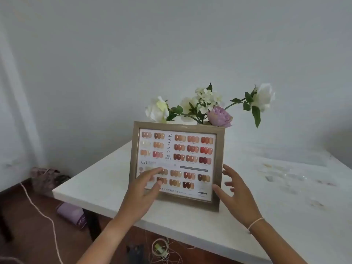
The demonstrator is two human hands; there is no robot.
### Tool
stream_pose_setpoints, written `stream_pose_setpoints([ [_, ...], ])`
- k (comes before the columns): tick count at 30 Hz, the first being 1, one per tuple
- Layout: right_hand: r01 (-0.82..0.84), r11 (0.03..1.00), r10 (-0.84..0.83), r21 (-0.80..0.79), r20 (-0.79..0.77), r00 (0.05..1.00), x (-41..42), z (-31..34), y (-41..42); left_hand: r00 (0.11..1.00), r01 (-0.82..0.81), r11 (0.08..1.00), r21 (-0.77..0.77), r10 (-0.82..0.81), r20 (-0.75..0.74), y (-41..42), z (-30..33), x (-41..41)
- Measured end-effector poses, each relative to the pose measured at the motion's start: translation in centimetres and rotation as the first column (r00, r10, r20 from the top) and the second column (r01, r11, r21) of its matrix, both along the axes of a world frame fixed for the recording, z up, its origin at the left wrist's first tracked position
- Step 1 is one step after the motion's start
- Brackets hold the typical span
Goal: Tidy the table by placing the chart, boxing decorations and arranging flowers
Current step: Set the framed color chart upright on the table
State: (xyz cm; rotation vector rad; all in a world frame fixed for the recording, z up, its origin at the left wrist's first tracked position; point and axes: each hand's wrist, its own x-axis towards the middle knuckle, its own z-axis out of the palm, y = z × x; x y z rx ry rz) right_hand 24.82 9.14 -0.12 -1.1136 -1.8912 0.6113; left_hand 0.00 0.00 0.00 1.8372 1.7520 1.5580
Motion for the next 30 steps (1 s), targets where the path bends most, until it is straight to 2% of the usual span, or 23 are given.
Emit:
stream_pose_setpoints([
  [4, -0.028, 0.998, 0.024, -0.051, -0.071, 0.997, -1.0, 0.0, 0.8, 0.992, -0.056, 0.998, -0.008, 0.057, 0.112, 0.4, 0.4, -1.6],
  [7, -0.068, 0.994, 0.057, -0.084, -0.128, 0.990, -1.4, -0.5, 0.8, 0.980, -0.081, 0.995, 0.058, 0.068, 0.187, 1.1, -0.1, -2.4],
  [10, -0.124, 0.984, 0.096, -0.130, -0.199, 0.975, -1.8, -0.6, 0.7, 0.971, -0.156, 0.982, 0.104, 0.133, 0.198, 1.8, -0.4, -3.4],
  [14, -0.160, 0.964, 0.107, -0.211, -0.241, 0.965, -1.7, -1.3, 0.9, 0.946, -0.227, 0.973, 0.042, 0.210, 0.248, 2.7, -1.5, -4.7],
  [18, -0.154, 0.964, 0.103, -0.217, -0.229, 0.968, -1.3, -2.0, 1.1, 0.913, -0.289, 0.957, -0.033, 0.286, 0.291, 3.5, -2.2, -6.3],
  [24, -0.193, 0.955, 0.137, -0.227, -0.242, 0.961, -1.4, -2.4, 1.2, 0.889, -0.122, 0.984, -0.128, 0.166, 0.427, 3.7, -2.9, -7.7],
  [30, -0.203, 0.950, 0.143, -0.239, -0.248, 0.958, -1.3, -2.2, 0.9, 0.916, -0.058, 0.986, -0.159, 0.116, 0.383, 3.8, -2.9, -7.6],
])
